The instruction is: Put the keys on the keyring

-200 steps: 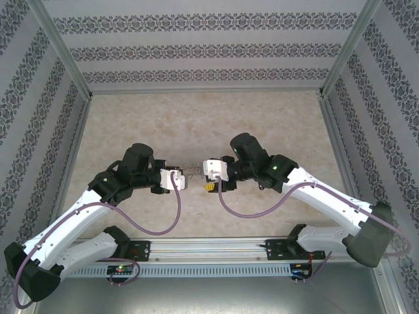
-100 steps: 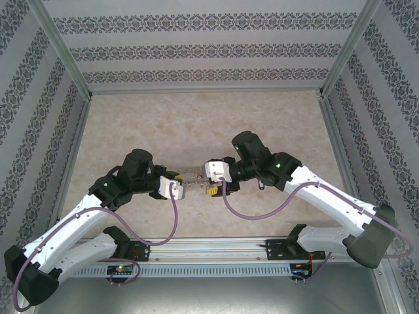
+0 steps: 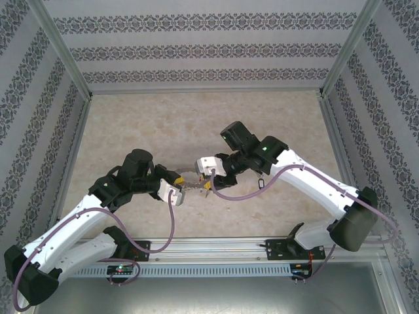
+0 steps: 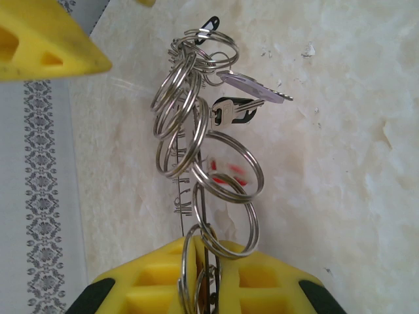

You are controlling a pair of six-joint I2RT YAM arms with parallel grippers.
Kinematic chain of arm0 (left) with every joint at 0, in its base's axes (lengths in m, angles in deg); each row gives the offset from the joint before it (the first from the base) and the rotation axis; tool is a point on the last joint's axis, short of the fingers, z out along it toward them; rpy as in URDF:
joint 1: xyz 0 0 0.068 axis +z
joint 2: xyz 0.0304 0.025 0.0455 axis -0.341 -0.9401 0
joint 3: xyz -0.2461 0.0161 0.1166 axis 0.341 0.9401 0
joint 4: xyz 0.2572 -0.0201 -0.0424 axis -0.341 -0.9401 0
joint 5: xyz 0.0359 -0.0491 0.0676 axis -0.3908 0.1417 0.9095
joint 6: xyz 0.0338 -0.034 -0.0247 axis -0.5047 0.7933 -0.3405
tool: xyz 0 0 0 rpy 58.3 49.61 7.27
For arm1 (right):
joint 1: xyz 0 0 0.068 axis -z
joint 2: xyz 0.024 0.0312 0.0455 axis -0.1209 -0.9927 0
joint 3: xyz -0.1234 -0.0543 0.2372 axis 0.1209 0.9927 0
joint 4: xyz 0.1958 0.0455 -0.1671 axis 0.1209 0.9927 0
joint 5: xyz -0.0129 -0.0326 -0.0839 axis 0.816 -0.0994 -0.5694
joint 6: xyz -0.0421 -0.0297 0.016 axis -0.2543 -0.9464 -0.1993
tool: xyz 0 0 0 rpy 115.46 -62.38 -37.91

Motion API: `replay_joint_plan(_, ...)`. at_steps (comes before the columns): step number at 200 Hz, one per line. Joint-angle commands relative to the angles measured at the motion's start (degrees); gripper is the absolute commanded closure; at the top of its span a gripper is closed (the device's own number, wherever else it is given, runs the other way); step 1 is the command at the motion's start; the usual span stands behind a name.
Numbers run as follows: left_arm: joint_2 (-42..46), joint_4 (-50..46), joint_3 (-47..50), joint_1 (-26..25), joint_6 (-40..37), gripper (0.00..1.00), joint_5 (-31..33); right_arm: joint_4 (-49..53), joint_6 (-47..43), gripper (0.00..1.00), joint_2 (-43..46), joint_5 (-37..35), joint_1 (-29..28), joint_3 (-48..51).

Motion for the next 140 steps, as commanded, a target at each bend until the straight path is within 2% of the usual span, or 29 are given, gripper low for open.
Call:
replay_joint_plan(1,0.3,-0.16,-0.5,-0.98,-4.86,1.0,-1.33,3.37,1.7,0.66,-2.19,2.29,0.41,-2.96)
replay_joint_plan(41,0.34,0.01,-0.37,-1.12,-5.44,1.0,-1.31,5.99,3.93,0.66,-5.98,2.8,0.08,-6.06)
replay_joint_plan(65,0.26,0.1,-0.35,-1.12,-5.53,1.0,-1.32,7.58,5.92,0.7,-8.22,2.77,0.39,-8.19)
replay_joint_plan(109,-0.01,-0.16,-0.26,-1.18,-5.75,1.0,-0.74,12.27,6.88,0.72,-11.25,7.5,0.8,-11.56)
replay_joint_plan(140,-0.62,-0.92,-0.33,-1.14,-6.15,1.0,-0.02,15.15,6.46,0.72,-12.34,8.33,0.79,-12.83)
